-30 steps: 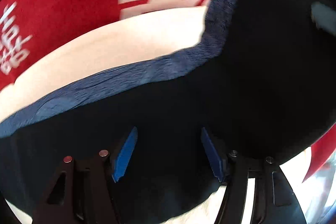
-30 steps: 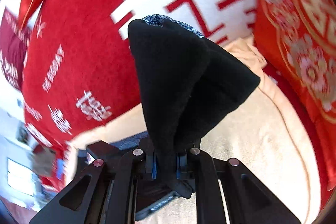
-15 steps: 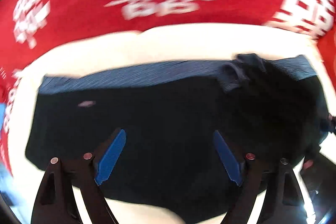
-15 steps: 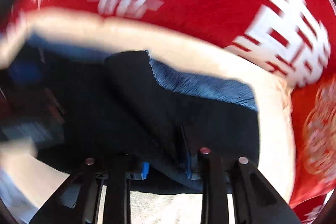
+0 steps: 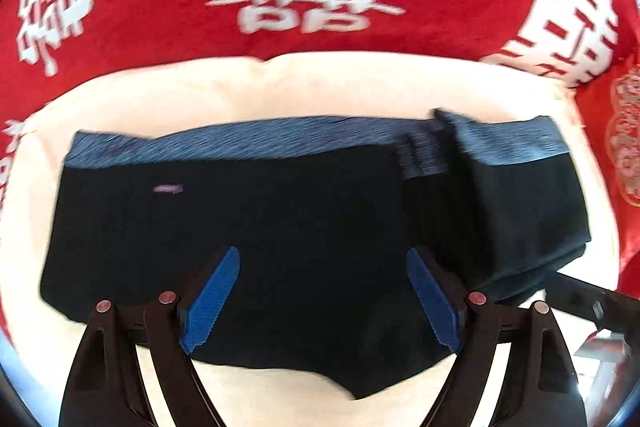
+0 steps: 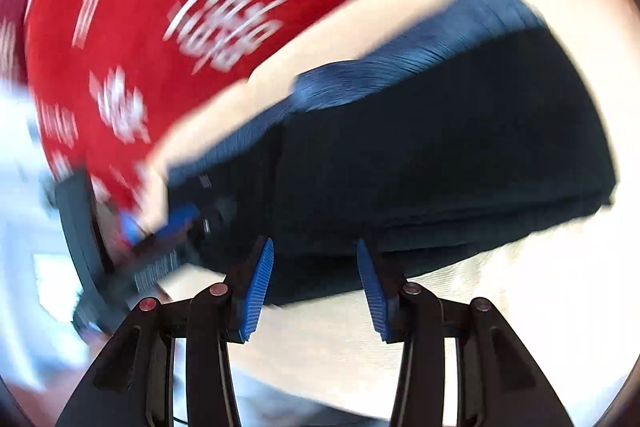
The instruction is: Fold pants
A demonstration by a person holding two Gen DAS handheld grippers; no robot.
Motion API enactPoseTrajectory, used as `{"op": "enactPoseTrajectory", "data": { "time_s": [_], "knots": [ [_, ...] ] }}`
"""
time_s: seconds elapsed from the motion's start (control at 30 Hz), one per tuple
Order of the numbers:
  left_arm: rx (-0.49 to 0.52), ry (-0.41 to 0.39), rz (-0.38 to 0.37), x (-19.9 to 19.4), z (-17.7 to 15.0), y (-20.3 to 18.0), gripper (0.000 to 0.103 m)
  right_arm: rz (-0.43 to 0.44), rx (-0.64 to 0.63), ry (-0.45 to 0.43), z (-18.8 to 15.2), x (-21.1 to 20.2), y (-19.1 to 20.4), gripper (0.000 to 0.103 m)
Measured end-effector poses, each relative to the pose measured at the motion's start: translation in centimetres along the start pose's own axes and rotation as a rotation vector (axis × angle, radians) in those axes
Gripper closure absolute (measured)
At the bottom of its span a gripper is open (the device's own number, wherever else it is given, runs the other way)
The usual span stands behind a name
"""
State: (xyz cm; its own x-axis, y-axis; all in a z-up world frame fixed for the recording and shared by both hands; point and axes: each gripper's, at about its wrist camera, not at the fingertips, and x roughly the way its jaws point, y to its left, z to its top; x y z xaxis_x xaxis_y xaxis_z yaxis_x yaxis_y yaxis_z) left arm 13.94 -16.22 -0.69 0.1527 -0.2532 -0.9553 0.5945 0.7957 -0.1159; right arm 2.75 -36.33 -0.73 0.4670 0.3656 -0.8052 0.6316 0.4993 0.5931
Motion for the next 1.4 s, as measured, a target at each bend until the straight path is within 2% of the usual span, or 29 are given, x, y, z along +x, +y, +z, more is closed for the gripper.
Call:
{"op": "enactPoseTrajectory", "data": {
  "time_s": [0.03, 0.17, 0.27, 0.33, 0.4, 0.57, 0.63, 0.77, 0.87, 0.93, 1.0, 1.03, 1.07, 1.1, 1.2, 1.23, 1.27, 1.3, 1.33, 1.4],
  "knots": [
    [0.015, 0.008, -0.007, 0.0, -0.1, -1.6, 0.016, 0.041, 0.057, 0.005, 0.1, 0.1, -1.0, 0.055],
    [0.057, 0.07, -0.008, 1.5, -1.0, -4.0, 0.016, 0.179, 0.28, 0.004, 0.0, 0.7, -4.8, 0.055],
    [0.063, 0.112, 0.014, 3.1, -2.2, -4.5, 0.016, 0.257, 0.426, -0.009, -0.7, 1.6, -7.3, 0.055],
    [0.042, 0.109, 0.009, 3.4, -2.7, -4.3, 0.016, 0.324, 0.508, -0.011, -0.8, 2.5, -8.6, 0.057],
    [0.037, 0.11, 0.006, 3.3, -2.7, -4.2, 0.016, 0.37, 0.538, -0.028, -0.8, 2.7, -9.3, 0.098],
    [0.054, 0.103, 0.033, 1.7, -2.8, -4.2, 0.016, 0.313, 0.377, -0.013, 0.2, 0.6, -7.0, 0.098],
    [0.043, 0.085, 0.042, 0.7, -3.3, -3.8, 0.016, 0.243, 0.279, 0.039, -0.2, 0.4, -5.6, 0.098],
    [-0.003, 0.086, 0.08, -0.1, -4.9, -2.2, 0.016, 0.088, 0.197, 0.1, -1.3, 2.6, -6.0, 0.098],
    [-0.014, 0.091, 0.111, -0.3, -5.2, -1.7, 0.016, 0.071, 0.173, 0.088, -0.9, 3.5, -6.2, 0.097],
    [-0.01, 0.073, 0.125, -0.7, -5.0, -1.5, 0.016, 0.033, 0.091, 0.117, -0.6, 3.1, -5.1, 0.09],
    [0.0, 0.064, 0.135, -1.1, -4.0, -2.1, 0.016, 0.035, 0.024, 0.168, -0.7, 2.1, -4.3, 0.069],
    [0.005, 0.06, 0.134, -1.1, -3.3, -2.7, 0.016, 0.037, -0.006, 0.181, -0.7, 1.1, -4.0, 0.065],
    [0.009, 0.053, 0.13, -1.5, -2.8, -2.9, 0.016, 0.036, -0.035, 0.174, -0.5, -0.1, -3.7, 0.058],
    [0.014, 0.043, 0.122, -1.9, -2.3, -3.4, 0.016, 0.036, -0.064, 0.14, -0.1, -2.1, -3.8, 0.056],
    [0.046, 0.003, 0.09, -2.9, -0.3, -5.4, 0.016, 0.017, -0.092, 0.006, 2.3, -6.5, -4.4, 0.057],
    [0.059, -0.006, 0.078, -3.0, 0.4, -6.4, 0.016, -0.006, -0.096, -0.039, 3.4, -7.7, -5.0, 0.06],
    [0.072, -0.012, 0.068, -2.8, 1.1, -7.5, 0.016, -0.06, -0.102, -0.078, 4.9, -8.8, -5.9, 0.077],
    [0.088, -0.013, 0.061, -2.3, 1.9, -8.7, 0.016, -0.104, -0.104, -0.092, 5.9, -9.1, -6.3, 0.088],
    [0.097, -0.008, 0.062, -1.8, 2.5, -9.5, 0.016, -0.156, -0.101, -0.103, 7.2, -9.3, -7.2, 0.088],
    [0.102, 0.005, 0.06, -0.1, 3.5, -11.0, 0.016, -0.175, -0.093, -0.099, 9.1, -8.9, -8.4, 0.088]
  ]
}}
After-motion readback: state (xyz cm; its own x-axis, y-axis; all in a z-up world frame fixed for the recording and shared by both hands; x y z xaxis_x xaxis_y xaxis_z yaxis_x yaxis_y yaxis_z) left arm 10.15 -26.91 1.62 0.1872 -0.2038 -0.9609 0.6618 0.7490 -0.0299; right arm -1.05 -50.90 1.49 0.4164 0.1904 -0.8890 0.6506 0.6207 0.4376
